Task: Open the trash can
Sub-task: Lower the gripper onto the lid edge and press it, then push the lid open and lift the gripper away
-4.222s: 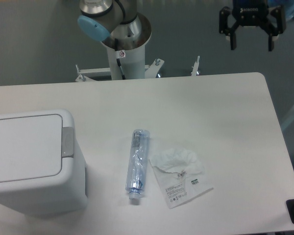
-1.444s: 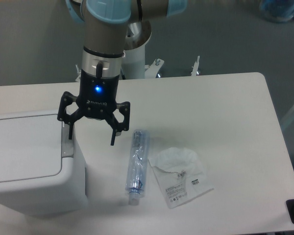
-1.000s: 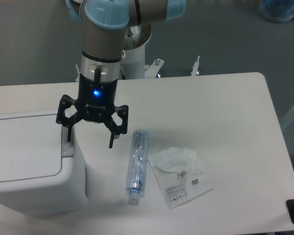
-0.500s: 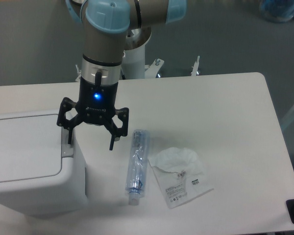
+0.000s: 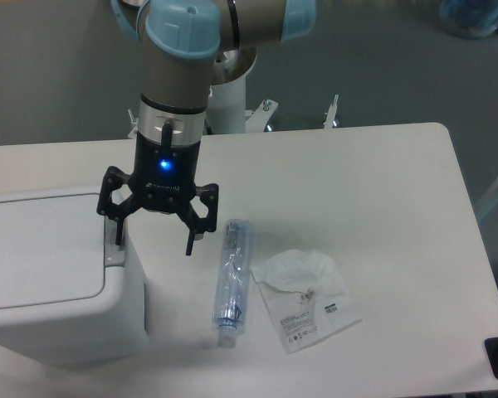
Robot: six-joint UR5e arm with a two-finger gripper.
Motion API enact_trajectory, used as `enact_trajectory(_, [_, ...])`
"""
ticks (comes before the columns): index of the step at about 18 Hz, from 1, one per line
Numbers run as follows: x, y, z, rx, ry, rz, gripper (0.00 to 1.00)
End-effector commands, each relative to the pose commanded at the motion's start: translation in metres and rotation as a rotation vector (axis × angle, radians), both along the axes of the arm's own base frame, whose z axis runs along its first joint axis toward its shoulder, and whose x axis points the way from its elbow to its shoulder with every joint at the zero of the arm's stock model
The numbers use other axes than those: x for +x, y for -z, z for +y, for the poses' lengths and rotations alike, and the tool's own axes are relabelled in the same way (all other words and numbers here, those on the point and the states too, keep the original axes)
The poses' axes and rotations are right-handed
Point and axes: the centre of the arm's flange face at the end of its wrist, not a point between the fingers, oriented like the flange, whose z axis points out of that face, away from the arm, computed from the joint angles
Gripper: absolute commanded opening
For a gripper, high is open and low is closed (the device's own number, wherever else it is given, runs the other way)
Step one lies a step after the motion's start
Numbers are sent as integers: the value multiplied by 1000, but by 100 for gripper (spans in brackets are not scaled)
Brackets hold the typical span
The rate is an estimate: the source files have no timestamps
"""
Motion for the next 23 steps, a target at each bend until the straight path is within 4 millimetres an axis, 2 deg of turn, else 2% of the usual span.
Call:
enact_trajectory(12, [-2,4,2,-5,0,-4,100])
enact_trajectory(14, [-1,-3,2,8,1,5,100])
enact_trajectory(16, [1,-30,-4,46,-2,33,100])
enact_trajectory(17, [1,-36,-4,54,-4,42,100])
enact_trajectory(20, [-18,-46,-12,65,-26,63,100])
enact_trajectory(23, [-46,-57,-29,75,-77,83,100])
